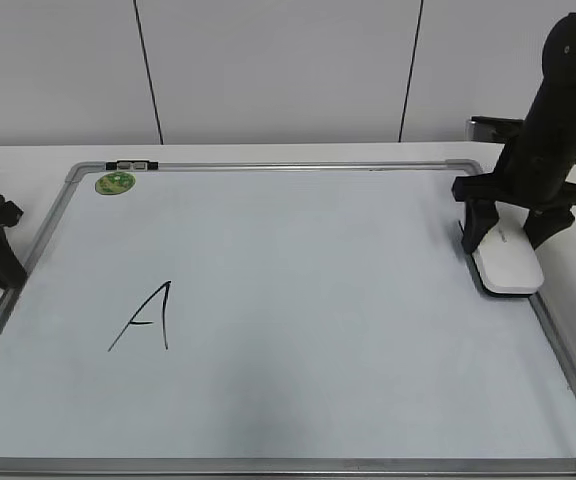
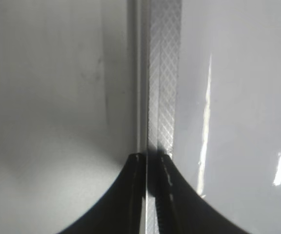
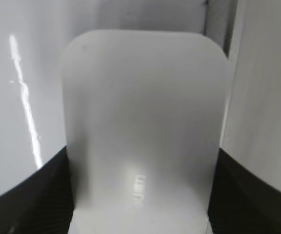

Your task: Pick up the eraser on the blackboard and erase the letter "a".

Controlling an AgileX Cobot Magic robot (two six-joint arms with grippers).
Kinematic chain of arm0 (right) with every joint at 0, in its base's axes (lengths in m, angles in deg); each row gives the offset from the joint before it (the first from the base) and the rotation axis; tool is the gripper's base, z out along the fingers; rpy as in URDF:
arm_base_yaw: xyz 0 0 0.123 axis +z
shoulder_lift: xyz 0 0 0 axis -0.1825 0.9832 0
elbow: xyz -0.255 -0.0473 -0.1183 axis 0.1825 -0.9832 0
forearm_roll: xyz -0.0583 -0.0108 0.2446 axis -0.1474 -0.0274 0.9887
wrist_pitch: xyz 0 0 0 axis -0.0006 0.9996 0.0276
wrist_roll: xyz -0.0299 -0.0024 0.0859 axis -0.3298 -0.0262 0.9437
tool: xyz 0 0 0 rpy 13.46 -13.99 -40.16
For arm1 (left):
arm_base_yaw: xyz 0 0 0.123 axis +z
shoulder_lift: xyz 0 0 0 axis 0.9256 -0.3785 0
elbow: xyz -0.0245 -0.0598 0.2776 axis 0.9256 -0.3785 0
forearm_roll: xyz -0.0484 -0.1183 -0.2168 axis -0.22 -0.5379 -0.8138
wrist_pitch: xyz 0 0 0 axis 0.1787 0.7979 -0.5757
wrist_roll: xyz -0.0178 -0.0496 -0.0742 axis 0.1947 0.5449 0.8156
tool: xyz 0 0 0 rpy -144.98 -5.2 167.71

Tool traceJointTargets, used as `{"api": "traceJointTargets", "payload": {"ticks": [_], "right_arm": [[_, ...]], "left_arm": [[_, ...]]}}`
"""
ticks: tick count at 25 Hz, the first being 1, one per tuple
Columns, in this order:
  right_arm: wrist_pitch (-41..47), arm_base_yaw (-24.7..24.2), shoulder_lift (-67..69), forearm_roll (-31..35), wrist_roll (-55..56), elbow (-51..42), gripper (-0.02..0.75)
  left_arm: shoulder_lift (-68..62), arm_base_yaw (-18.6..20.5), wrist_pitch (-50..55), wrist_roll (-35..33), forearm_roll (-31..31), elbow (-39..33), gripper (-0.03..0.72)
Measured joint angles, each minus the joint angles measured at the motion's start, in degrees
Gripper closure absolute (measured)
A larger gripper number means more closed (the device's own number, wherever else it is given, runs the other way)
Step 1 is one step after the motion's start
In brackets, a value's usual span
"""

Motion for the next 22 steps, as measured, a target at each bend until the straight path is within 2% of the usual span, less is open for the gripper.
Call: {"api": "traceJointTargets", "payload": {"ticks": [22], "right_arm": [[0.29, 0.20, 0.78, -0.05, -0.87, 0.30, 0.149]], "left_arm": [[0.00, 0.00, 0.00, 0.00, 0.00, 0.00, 0.657]]}}
